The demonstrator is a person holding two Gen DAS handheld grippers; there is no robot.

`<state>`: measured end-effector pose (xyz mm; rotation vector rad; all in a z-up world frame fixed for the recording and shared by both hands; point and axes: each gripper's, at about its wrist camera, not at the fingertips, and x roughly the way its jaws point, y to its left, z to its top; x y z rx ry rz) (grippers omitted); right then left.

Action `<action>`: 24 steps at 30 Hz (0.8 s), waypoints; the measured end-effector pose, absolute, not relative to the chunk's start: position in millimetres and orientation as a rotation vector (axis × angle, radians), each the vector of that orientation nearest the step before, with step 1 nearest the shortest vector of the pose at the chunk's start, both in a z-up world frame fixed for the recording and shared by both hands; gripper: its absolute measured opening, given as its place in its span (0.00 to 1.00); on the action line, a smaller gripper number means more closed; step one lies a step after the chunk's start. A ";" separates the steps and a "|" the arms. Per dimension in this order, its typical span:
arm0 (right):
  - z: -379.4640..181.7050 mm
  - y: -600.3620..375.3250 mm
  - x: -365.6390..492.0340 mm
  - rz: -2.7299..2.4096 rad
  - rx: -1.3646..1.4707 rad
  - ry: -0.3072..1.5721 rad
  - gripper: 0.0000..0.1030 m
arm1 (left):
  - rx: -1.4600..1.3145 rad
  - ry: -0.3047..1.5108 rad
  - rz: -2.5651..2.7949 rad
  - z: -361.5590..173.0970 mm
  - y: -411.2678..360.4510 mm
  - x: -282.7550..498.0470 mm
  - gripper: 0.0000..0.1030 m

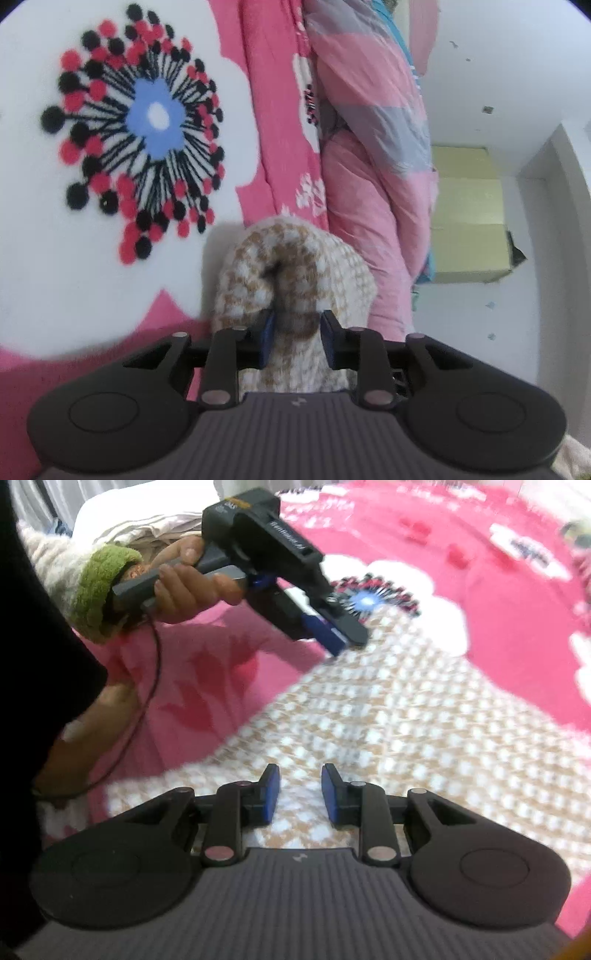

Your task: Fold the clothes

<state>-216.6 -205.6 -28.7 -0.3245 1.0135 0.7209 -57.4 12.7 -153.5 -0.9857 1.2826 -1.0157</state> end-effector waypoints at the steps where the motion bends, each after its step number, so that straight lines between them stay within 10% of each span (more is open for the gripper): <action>1: -28.5 -206.6 -219.1 0.705 -0.315 0.997 0.22 | -0.970 1.278 -1.029 -152.1 11.8 -59.5 0.34; 24: -1.6 -216.3 -210.4 0.613 -0.250 0.810 0.17 | -0.861 1.217 -0.973 -138.3 30.6 -82.2 0.07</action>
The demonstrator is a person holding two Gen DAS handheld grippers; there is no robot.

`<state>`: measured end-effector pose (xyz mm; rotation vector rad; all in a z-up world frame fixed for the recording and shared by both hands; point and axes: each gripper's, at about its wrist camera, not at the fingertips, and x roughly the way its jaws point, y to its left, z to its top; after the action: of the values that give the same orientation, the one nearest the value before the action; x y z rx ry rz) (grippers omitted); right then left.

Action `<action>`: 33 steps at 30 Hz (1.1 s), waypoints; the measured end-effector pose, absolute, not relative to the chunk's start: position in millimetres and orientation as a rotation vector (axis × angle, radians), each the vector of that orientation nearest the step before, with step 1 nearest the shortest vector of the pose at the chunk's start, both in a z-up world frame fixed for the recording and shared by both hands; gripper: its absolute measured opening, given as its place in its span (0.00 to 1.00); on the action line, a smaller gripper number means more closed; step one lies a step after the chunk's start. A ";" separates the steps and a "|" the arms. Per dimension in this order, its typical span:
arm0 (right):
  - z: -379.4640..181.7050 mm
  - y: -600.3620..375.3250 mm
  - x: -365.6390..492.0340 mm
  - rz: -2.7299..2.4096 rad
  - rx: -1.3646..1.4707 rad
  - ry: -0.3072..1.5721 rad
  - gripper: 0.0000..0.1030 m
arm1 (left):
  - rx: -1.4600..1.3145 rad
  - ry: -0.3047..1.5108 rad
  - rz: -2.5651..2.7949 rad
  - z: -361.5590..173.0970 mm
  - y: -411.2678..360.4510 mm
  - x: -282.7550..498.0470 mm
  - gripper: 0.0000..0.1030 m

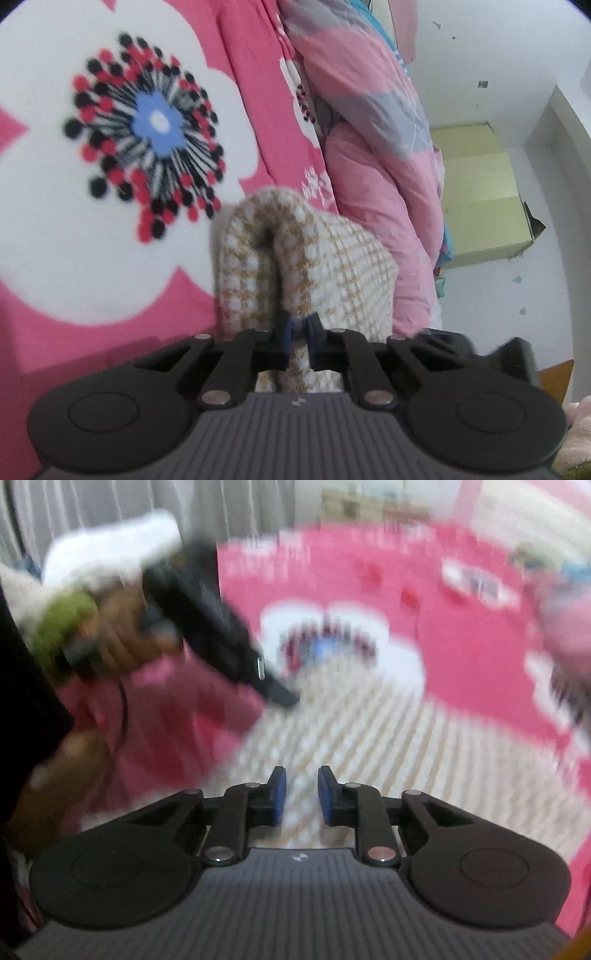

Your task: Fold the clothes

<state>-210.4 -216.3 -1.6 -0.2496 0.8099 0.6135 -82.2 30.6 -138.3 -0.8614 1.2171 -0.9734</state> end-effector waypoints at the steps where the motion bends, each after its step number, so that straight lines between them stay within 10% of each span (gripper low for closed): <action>1: -2.6 -215.8 -211.5 0.632 -0.237 0.809 0.16 | -0.873 1.217 -0.962 -140.9 33.3 -80.9 0.07; 6: -52.7 -200.9 -226.9 0.667 -0.314 0.850 0.16 | -0.874 1.211 -0.867 -140.9 41.3 -76.4 0.07; 15: -1.4 -251.2 -259.3 0.533 -0.123 0.719 0.16 | -0.631 0.959 -1.033 -50.8 10.4 -111.9 0.38; 23: -21.7 -273.6 -272.0 0.342 0.024 0.689 0.17 | -0.202 1.058 -1.001 -69.9 -66.6 -156.3 0.32; 33: -21.7 -381.8 -259.7 -0.067 0.561 0.645 0.55 | -0.433 1.035 -0.725 -67.9 -26.6 -109.7 0.56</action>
<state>-259.7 -381.8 -21.7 0.5606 0.6453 -0.0667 -109.7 -26.6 -67.9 -0.4330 1.0350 -0.7250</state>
